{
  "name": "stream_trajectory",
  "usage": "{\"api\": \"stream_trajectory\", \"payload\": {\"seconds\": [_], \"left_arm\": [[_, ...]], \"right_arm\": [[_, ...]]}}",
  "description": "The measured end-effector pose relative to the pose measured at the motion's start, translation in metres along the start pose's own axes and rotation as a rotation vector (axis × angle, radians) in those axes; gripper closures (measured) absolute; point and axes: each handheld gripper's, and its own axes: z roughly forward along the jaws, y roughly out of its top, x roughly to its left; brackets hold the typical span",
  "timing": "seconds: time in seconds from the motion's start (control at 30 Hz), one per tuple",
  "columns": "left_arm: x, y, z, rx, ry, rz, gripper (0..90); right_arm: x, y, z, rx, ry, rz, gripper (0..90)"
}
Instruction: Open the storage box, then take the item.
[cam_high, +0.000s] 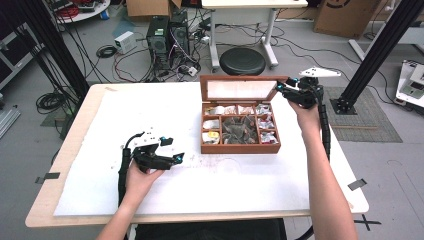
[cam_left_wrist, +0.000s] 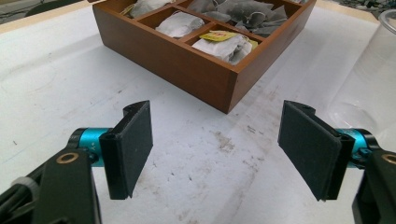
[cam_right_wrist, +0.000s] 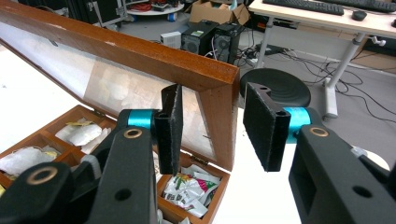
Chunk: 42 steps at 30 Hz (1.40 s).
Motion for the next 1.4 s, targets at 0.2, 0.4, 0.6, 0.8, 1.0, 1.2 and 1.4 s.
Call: {"api": "stream_trajectory", "payload": {"seconds": [0.2,0.4,0.6,0.8,1.0,1.2,1.4], "left_arm": [[0.000,0.000,0.001,0.001,-0.004,-0.001,26.3],[0.000,-0.001,0.001,0.004,-0.003,-0.003,26.3],[0.001,-0.001,0.000,0.000,0.000,-0.009,26.3],[0.002,0.000,-0.002,-0.011,0.006,-0.018,26.3],[0.001,0.006,-0.005,-0.072,0.011,-0.014,26.3],[-0.001,0.022,-0.002,-0.104,-0.012,-0.005,26.3],[-0.005,0.037,0.010,-0.109,-0.048,-0.001,28.8]], "right_arm": [[0.000,0.000,0.000,0.001,0.001,0.000,58.9],[0.000,0.000,0.000,0.001,0.000,-0.001,58.4],[0.000,0.000,0.000,0.002,-0.002,-0.005,58.0],[0.000,0.000,0.000,0.001,-0.001,-0.002,57.8],[-0.001,0.000,0.000,0.001,0.002,0.003,57.7],[-0.001,0.000,0.000,0.001,0.002,0.000,57.6],[0.000,0.000,0.000,-0.002,-0.002,0.004,57.0]]}}
